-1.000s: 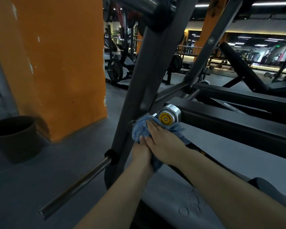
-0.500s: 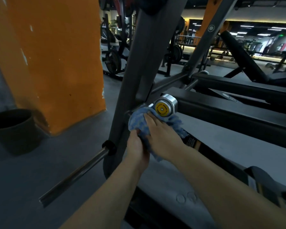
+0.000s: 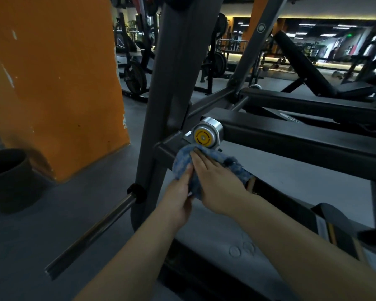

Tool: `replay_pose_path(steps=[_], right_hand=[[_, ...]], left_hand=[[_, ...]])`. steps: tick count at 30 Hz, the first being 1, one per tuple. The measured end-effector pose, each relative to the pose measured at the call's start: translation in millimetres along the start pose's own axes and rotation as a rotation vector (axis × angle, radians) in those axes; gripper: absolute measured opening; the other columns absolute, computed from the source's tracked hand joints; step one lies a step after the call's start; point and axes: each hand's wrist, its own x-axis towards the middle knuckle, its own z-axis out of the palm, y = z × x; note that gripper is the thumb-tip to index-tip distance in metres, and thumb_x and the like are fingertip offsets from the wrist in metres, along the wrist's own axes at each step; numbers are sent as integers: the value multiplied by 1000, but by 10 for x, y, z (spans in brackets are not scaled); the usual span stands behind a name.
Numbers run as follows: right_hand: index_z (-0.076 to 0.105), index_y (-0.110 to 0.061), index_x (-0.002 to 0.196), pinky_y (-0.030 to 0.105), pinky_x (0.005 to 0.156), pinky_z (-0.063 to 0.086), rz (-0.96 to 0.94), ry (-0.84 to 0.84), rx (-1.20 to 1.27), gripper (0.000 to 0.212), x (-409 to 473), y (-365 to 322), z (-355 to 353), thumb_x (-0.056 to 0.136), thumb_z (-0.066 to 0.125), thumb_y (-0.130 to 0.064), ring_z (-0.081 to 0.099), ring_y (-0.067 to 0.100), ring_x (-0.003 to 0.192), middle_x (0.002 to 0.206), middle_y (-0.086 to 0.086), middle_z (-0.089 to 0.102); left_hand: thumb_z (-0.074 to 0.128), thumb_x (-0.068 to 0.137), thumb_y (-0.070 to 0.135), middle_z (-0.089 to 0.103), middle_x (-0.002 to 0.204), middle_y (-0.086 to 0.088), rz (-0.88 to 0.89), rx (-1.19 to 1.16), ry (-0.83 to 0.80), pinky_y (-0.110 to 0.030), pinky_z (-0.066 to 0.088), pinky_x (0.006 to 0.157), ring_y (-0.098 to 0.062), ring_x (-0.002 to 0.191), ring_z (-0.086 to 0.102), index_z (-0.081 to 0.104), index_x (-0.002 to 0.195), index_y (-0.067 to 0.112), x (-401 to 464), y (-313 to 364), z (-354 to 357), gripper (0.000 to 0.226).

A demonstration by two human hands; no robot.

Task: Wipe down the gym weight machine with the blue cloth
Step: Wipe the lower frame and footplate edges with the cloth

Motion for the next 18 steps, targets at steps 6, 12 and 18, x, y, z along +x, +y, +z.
replay_pose_path(steps=[6, 12, 18], right_hand=[[-1, -10, 150, 36, 113, 25, -12, 19, 79, 85, 551, -320, -69, 89, 56, -19, 18, 23, 143, 159, 6, 5], [-4, -11, 150, 38, 116, 22, -20, 5, 61, 84, 529, -277, -43, 90, 54, -17, 13, 23, 145, 159, 5, -2], [-2, -14, 151, 33, 111, 26, 16, 7, 40, 87, -19, 82, 36, 90, 59, -21, 24, 23, 141, 159, 3, 2]], left_hand=[[44, 97, 36, 51, 136, -9, 21, 30, 130, -27, 51, 79, -17, 109, 56, 46, 134, 10, 371, 418, -225, 45], [39, 98, 37, 45, 141, -5, 67, -48, 92, -28, 50, 90, -17, 116, 55, 45, 133, 17, 292, 310, -114, 40], [52, 94, 30, 62, 122, -11, 78, -53, 125, -38, 49, 90, -21, 103, 62, 56, 118, 10, -14, -126, 168, 31]])
